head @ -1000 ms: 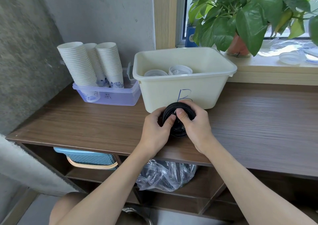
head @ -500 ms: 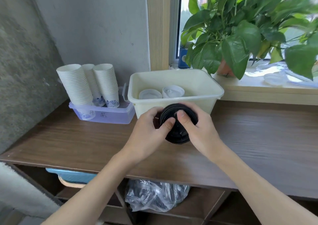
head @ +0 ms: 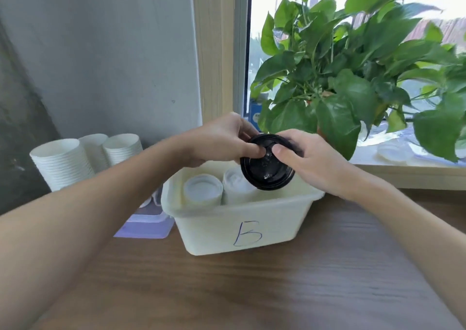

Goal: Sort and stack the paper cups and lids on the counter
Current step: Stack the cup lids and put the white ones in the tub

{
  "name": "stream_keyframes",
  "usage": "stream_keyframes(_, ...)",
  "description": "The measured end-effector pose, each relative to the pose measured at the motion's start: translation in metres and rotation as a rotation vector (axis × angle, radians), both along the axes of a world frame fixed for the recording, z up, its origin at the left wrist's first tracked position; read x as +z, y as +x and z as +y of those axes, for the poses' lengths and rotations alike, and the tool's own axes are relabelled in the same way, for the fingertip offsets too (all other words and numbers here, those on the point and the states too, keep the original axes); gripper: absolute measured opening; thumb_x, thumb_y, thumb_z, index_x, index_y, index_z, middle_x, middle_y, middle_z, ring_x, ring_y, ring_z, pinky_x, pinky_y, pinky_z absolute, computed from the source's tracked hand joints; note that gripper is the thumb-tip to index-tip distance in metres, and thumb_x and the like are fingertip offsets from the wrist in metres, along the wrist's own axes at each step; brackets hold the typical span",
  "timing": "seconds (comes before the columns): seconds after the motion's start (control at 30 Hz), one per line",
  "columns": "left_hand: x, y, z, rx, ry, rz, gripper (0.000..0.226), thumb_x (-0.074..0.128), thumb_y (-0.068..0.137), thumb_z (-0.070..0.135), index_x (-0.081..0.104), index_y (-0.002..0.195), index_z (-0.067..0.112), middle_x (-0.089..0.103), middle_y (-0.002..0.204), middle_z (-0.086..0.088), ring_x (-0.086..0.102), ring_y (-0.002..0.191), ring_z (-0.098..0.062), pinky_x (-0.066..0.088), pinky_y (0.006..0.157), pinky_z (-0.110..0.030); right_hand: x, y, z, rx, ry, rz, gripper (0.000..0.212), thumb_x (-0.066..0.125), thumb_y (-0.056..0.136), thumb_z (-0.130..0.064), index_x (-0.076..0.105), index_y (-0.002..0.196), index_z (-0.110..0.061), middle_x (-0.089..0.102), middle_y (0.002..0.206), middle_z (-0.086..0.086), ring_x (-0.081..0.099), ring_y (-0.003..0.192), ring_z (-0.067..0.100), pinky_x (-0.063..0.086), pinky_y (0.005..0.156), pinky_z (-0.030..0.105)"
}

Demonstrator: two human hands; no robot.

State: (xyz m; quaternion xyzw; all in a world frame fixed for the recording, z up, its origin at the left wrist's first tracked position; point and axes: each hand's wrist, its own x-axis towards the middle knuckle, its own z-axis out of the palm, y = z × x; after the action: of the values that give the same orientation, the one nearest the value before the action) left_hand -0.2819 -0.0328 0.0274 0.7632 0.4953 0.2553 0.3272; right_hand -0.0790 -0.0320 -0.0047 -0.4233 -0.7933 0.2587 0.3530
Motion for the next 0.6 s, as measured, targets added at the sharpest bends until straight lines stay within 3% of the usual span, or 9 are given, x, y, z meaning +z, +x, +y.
stream_keyframes(0.07, -0.005, 0.006, 0.023, -0.038, -0.020, 0.026, 0.018, 0.071, 0.092, 0.011, 0.074, 0.110, 0.009, 0.076, 0.101, -0.013, 0.069, 0.080, -0.014, 0.056, 0.075, -0.023, -0.005, 0.008, 0.014, -0.030, -0.034, -0.058, 0.016, 0.053, 0.097, -0.028, 0.063, 0.109, -0.025, 0.071, 0.094, -0.009, 0.065, 0.089, 0.007, 0.049, 0.079, 0.023)
stream_keyframes(0.17, -0.017, 0.012, 0.051, -0.091, -0.056, 0.102, 0.026, 0.074, 0.092, 0.014, 0.070, 0.118, 0.012, 0.074, 0.105, -0.011, 0.073, 0.095, -0.028, 0.060, 0.088, -0.035, -0.018, 0.018, 0.027, -0.050, -0.104, -0.106, 0.029, 0.049, 0.097, -0.039, 0.057, 0.122, -0.031, 0.066, 0.107, -0.018, 0.058, 0.097, -0.010, 0.040, 0.076, 0.004)
stream_keyframes(0.27, -0.030, 0.015, 0.073, -0.173, -0.081, 0.212, 0.025, 0.077, 0.089, 0.019, 0.073, 0.114, 0.019, 0.076, 0.101, -0.005, 0.074, 0.094, -0.028, 0.059, 0.090, -0.043, -0.031, 0.027, 0.034, -0.104, -0.125, -0.144, 0.045, 0.047, 0.093, -0.050, 0.051, 0.133, -0.028, 0.057, 0.118, -0.021, 0.050, 0.107, -0.010, 0.035, 0.087, 0.008)
stream_keyframes(0.4, -0.038, 0.024, 0.093, -0.240, -0.089, 0.248, 0.020, 0.078, 0.087, 0.022, 0.076, 0.107, 0.024, 0.078, 0.099, -0.002, 0.073, 0.095, -0.028, 0.058, 0.092, -0.045, -0.040, 0.026, 0.035, -0.119, -0.044, -0.231, 0.041, 0.049, 0.089, -0.049, 0.052, 0.127, -0.033, 0.050, 0.124, -0.021, 0.039, 0.122, -0.003, 0.030, 0.099, 0.019)
stream_keyframes(0.5, -0.041, 0.032, 0.104, -0.303, -0.121, 0.276, 0.021, 0.080, 0.086, 0.023, 0.076, 0.106, 0.025, 0.078, 0.102, 0.001, 0.073, 0.096, -0.023, 0.056, 0.096, -0.045, -0.042, 0.026, 0.033, -0.105, -0.007, -0.232, 0.024, 0.049, 0.086, -0.049, 0.046, 0.110, -0.049, 0.045, 0.114, -0.034, 0.034, 0.118, -0.013, 0.024, 0.094, 0.002)
stream_keyframes(0.6, -0.047, 0.038, 0.110, -0.345, -0.158, 0.283, 0.024, 0.081, 0.085, 0.024, 0.076, 0.108, 0.023, 0.078, 0.103, 0.000, 0.073, 0.100, -0.022, 0.054, 0.099, -0.048, -0.042, 0.029, 0.034, -0.120, -0.019, -0.228, 0.032, 0.050, 0.087, -0.048, 0.047, 0.119, -0.043, 0.043, 0.114, -0.035, 0.033, 0.117, -0.015, 0.023, 0.089, -0.003)
